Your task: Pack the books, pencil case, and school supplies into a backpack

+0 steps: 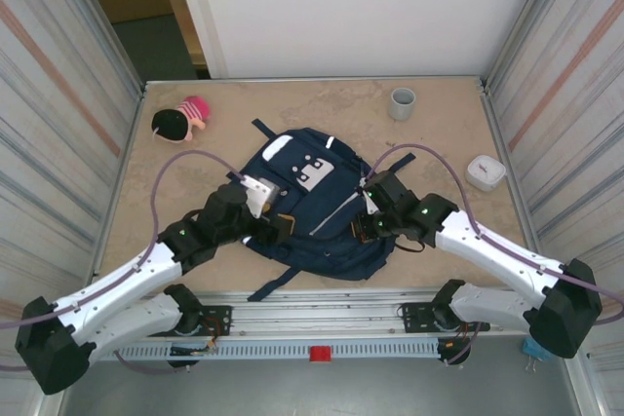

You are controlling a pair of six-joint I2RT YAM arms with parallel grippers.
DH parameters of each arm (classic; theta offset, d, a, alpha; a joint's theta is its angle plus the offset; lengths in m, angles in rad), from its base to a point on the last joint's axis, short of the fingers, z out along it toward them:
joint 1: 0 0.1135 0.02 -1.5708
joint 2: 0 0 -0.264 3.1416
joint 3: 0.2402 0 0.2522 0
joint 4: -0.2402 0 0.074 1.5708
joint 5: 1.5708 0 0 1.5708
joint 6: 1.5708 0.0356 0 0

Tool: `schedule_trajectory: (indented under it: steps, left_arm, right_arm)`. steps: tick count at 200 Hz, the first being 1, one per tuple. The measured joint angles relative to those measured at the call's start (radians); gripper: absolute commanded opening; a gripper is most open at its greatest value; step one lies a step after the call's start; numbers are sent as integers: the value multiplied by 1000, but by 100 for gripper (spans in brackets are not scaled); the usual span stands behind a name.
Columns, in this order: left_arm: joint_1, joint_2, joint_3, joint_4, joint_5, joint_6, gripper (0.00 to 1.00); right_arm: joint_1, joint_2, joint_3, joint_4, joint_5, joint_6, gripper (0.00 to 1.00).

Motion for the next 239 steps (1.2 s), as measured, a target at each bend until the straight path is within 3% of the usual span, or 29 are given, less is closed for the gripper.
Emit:
schedule_trajectory:
  steps: [30, 62, 127, 158, 194, 239]
  left_arm:
    - [103, 47, -41, -16, -23, -193, 78]
    - [175, 180, -60, 23, 2, -273, 79]
    - [307, 457, 84, 137, 75, -228, 80]
    - [397, 576, 219, 156, 143, -214, 80]
    - [417, 519, 246, 97, 210, -269, 80]
    - [362, 252, 121, -37, 311, -432, 73]
  right_arm:
    - [44, 3, 0, 3, 24, 0, 0]
    - [94, 20, 0, 3, 56, 1, 0]
    - [274, 124, 37, 62, 98, 41, 0]
    - [308, 228, 87, 127, 97, 64, 0]
    - [312, 293, 138, 156, 97, 69, 0]
    - [311, 293, 141, 168, 80, 69, 0]
